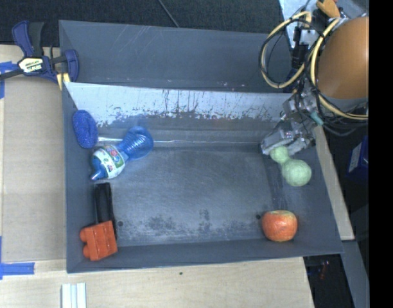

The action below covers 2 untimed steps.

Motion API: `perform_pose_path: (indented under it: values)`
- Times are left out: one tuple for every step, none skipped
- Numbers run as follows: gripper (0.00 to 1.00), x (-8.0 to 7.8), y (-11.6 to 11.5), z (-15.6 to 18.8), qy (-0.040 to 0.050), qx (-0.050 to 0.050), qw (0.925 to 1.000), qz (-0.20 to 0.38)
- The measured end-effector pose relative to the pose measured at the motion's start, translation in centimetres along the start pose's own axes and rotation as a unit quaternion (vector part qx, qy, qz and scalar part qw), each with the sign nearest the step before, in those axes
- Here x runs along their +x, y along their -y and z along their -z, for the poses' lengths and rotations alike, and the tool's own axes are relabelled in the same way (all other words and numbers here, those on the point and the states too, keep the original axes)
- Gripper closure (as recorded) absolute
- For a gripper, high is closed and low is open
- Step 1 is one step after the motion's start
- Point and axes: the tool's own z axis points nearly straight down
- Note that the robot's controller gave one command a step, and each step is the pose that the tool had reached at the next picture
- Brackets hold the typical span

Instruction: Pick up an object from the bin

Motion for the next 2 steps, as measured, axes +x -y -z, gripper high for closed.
perform_pose_path:
  values:
    - [1.0,-0.1,-0.1,1.6,0.0012,-0.003,1.0,0.0]
    - [1.0,-0.2,0.1,4.0,0.0011,0.0,1.0,-0.001]
